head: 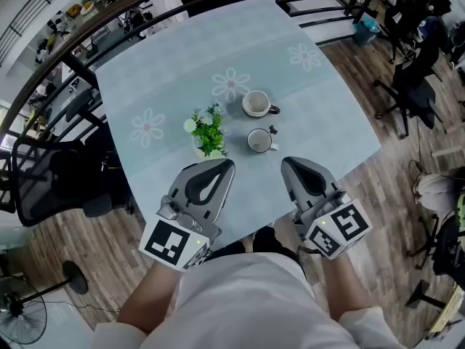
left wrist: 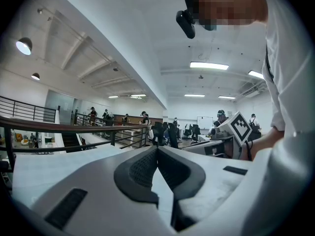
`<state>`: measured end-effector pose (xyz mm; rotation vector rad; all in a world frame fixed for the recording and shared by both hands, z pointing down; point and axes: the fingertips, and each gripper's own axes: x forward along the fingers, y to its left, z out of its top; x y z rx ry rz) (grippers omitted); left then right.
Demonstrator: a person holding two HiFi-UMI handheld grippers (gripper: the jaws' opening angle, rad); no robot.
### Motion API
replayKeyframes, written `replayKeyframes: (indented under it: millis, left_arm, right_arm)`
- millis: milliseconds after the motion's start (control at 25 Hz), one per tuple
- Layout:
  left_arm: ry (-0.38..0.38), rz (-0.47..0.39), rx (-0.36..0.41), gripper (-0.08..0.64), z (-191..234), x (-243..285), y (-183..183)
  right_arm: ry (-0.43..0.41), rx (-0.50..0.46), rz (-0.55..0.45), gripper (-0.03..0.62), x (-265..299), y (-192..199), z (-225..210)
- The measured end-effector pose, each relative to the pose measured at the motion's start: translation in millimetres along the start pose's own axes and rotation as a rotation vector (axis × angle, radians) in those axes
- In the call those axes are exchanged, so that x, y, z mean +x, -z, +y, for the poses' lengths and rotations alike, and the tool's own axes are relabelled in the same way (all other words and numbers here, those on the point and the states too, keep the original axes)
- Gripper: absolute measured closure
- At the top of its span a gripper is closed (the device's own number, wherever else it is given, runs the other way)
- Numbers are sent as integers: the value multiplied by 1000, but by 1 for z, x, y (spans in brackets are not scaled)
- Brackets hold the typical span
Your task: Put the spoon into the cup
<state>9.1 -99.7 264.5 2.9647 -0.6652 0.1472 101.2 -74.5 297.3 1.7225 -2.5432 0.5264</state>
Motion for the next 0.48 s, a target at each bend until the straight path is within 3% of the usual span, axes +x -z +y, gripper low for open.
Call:
replayKeyframes:
  millis: [480]
  left_arm:
    - [1, 6, 2, 541, 3, 3, 1]
  right_arm:
    - [-6, 3, 16, 571, 5, 3, -3]
